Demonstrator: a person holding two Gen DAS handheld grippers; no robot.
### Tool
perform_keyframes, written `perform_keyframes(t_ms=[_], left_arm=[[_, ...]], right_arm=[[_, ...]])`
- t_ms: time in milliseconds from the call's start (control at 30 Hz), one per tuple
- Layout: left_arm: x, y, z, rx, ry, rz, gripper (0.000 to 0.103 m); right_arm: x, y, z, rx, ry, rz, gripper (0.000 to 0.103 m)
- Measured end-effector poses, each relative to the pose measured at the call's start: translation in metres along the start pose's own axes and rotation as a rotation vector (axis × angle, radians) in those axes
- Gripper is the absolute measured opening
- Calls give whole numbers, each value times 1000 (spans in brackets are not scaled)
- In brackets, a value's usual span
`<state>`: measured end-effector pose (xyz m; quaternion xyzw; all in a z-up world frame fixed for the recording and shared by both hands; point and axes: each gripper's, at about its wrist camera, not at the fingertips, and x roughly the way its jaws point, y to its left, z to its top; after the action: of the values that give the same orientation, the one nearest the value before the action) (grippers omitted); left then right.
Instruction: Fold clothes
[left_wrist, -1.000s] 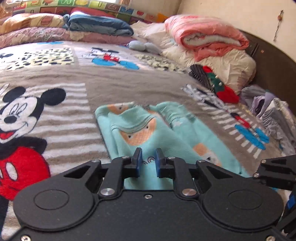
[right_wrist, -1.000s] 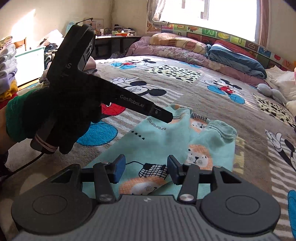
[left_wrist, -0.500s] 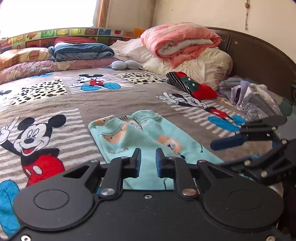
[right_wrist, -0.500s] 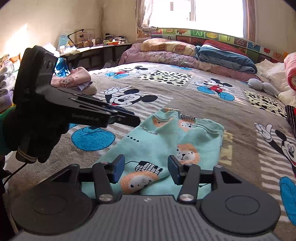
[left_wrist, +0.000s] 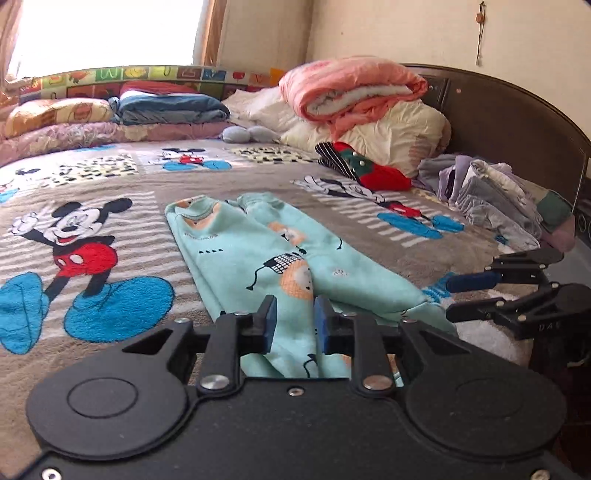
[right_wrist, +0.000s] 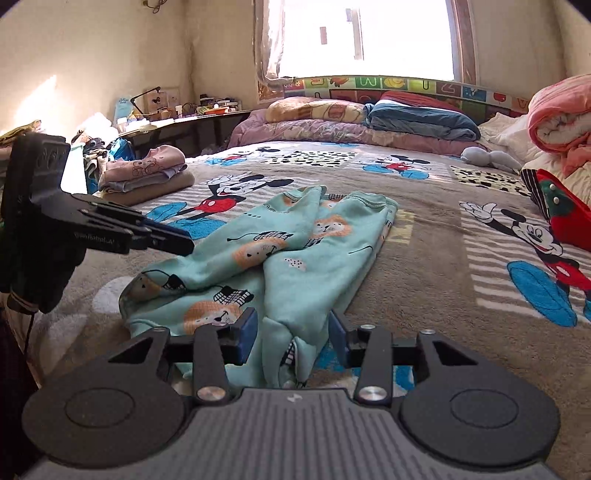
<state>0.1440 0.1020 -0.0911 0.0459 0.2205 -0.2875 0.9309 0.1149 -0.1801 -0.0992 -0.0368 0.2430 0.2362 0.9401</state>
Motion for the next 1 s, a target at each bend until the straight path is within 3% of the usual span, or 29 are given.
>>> perform_keyframes(t_ms=[33,100,333,533,767,900,967,1000], left_arm=[[-10,-8,-3,34,-18,27,38],[-22,-27,-14,151,0,95,49],[-17,-63,-68,513,167,243,50],[3,-78,-92,767,149,328,50],[19,-71,-91,762,84,341,47],[22,-62,-87,702,53,329,48],[21,-61,-85,692,51,321,46],[22,-63,-86,699,51,318,43]], right_arm=[[-7,3,-7,-32,-9,-12,45],[-17,9,-20,-102,-11,-39,45],[-22,28,-52,-309,34,-123,47],[-10,42,-57,-404,32,-150,48],[14,52,-54,-468,9,-172,51],[20,54,-54,-531,-44,-217,68],[19,52,-54,-517,-46,-208,66],[18,51,-54,-510,-43,-192,61]])
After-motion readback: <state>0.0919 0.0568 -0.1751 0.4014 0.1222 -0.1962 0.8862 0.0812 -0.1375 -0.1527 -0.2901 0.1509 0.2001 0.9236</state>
